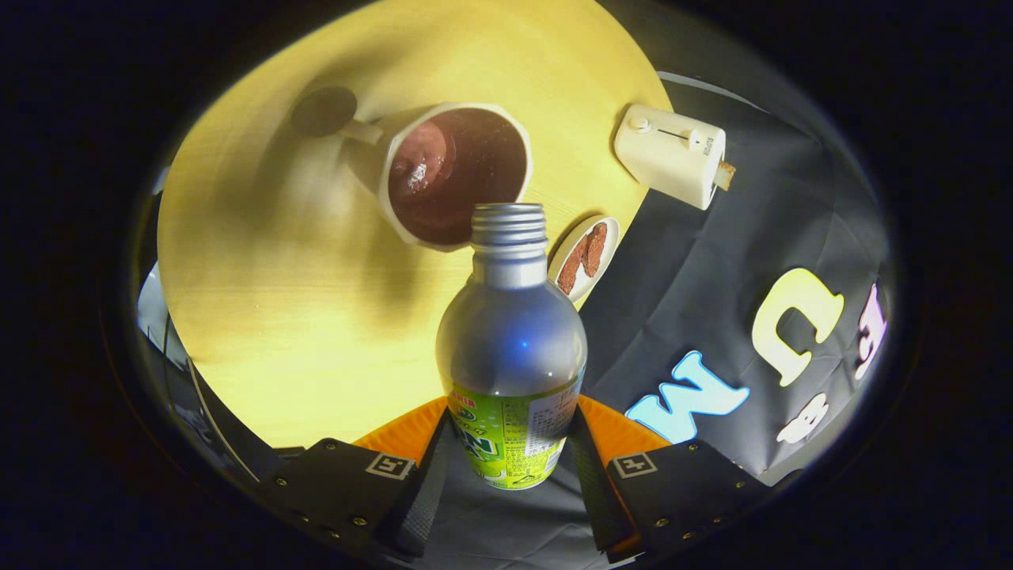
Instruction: Take the bottle from table, then pour the juice into the cup, finally place the bottle on the coaster
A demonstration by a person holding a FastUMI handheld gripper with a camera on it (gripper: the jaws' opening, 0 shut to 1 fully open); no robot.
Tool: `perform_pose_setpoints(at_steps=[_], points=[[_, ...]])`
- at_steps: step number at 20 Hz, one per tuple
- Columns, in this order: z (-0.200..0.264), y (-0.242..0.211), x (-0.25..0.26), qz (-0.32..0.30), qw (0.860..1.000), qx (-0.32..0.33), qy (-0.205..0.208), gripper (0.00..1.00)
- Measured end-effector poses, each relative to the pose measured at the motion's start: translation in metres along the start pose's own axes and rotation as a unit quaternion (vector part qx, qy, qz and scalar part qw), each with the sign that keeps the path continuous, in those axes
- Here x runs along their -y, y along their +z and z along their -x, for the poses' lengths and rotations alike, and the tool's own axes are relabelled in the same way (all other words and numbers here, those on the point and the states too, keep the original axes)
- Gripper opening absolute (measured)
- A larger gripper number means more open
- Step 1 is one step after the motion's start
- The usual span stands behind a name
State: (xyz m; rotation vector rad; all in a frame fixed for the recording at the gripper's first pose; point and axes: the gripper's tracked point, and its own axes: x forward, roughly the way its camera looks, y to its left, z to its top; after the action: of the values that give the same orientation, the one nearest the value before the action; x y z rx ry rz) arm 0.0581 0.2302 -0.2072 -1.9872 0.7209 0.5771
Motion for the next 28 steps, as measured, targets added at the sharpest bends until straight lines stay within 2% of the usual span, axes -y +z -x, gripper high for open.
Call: perform_pose_setpoints(at_steps=[9,16,19,28], points=[[-0.004,-0.003,-0.029,-0.103,0.993,0.048,0.026,0.76],[-0.005,-0.001,-0.053,-0.184,0.977,0.094,0.048,0.76],[-0.009,0.008,-0.061,-0.226,0.964,0.124,0.063,0.76],[-0.014,0.007,-0.087,-0.361,0.907,0.185,0.114,0.76]])
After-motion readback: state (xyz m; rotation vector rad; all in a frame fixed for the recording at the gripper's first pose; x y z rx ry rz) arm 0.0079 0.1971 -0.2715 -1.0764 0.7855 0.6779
